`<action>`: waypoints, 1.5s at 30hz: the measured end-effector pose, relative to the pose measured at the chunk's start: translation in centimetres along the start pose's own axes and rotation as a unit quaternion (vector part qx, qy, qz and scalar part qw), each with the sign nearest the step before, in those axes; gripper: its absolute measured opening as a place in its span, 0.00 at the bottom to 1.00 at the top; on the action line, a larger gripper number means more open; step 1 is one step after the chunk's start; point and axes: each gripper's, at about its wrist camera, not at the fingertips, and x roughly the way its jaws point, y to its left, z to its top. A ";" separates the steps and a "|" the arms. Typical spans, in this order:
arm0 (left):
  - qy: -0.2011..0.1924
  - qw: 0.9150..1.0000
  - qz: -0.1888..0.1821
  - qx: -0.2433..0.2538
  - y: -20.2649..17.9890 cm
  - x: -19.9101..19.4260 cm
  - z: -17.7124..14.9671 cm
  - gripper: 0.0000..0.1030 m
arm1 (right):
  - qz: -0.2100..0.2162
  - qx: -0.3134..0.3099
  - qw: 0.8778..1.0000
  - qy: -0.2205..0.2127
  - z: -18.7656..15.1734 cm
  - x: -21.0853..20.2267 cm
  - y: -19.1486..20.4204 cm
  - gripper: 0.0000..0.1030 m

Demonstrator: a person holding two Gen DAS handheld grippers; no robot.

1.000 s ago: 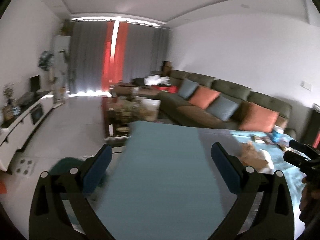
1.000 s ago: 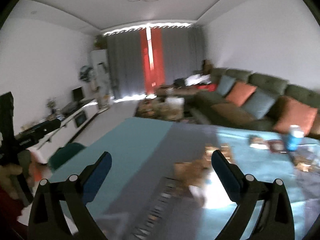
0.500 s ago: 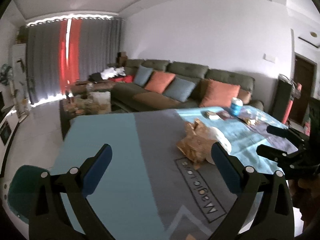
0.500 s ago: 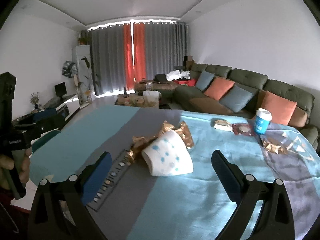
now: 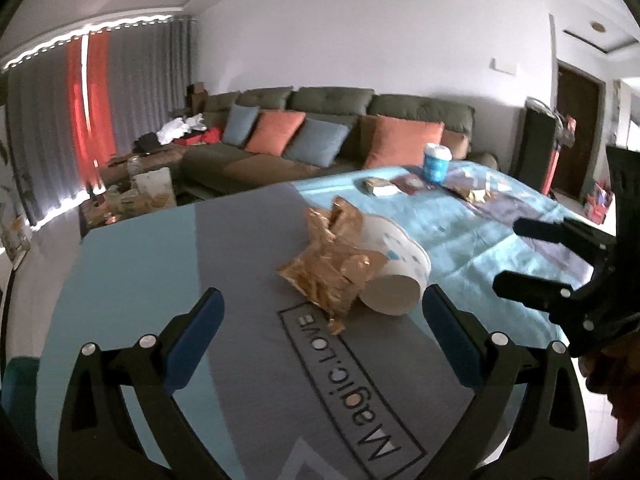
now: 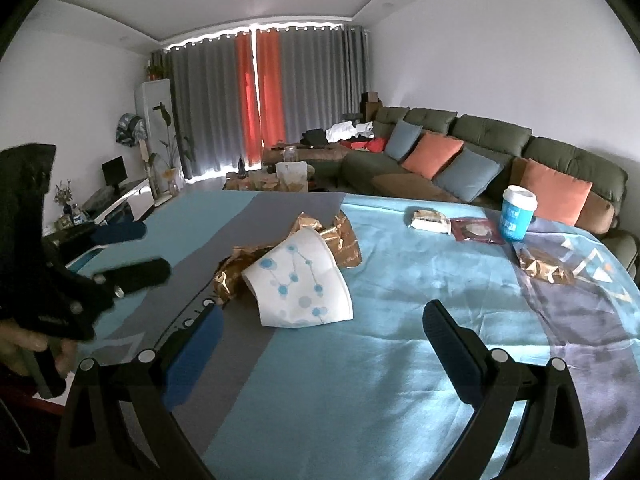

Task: Collect trash
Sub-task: 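Grasp the brown paper bag with the left gripper while the right grasps the white paper cup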

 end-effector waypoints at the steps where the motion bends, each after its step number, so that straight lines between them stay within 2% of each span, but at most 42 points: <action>1: 0.005 1.000 -0.001 0.004 -0.2 0.6 0.0 0.95 | 0.001 0.001 1.000 0.001 0.0 0.1 -0.1 0.93; 8: 0.023 0.999 0.008 0.025 -1.2 3.9 0.2 0.92 | 0.007 0.009 1.000 0.008 0.1 0.8 -0.8 0.93; 10: 0.035 0.999 0.007 0.028 -1.3 4.9 0.2 0.84 | 0.009 0.012 1.000 0.009 0.1 1.0 -1.2 0.93; 12: 0.047 0.999 0.006 0.020 -1.0 5.5 0.3 0.73 | 0.012 0.017 1.000 0.012 0.2 1.2 -1.4 0.93; 16: 0.067 0.998 0.004 0.009 -0.7 6.6 0.2 0.72 | 0.018 0.015 1.000 0.013 0.5 1.7 -1.4 0.93; 18: 0.075 0.997 0.002 0.003 -0.5 6.8 0.2 0.55 | 0.023 0.013 1.000 0.012 0.7 1.9 -1.2 0.93; 23: 0.090 0.996 -0.006 -0.014 0.0 7.6 0.0 0.40 | 0.032 0.011 0.999 0.015 0.9 2.6 -0.8 0.93; 25: 0.090 0.996 -0.008 -0.018 0.2 7.6 0.0 0.25 | 0.037 0.010 0.999 0.017 1.0 2.9 -0.7 0.93; 27: 0.091 0.996 -0.012 -0.020 0.2 7.6 -0.1 0.17 | 0.043 0.007 0.999 0.020 1.1 3.2 -0.5 0.93; 33: 0.077 0.996 -0.019 -0.042 0.9 7.2 0.0 0.08 | 0.053 -0.030 0.997 0.040 1.8 5.1 0.2 0.93; 45: 0.043 0.997 -0.009 -0.064 2.8 4.4 0.9 0.08 | 0.090 -0.088 0.987 0.103 2.7 8.5 1.4 0.93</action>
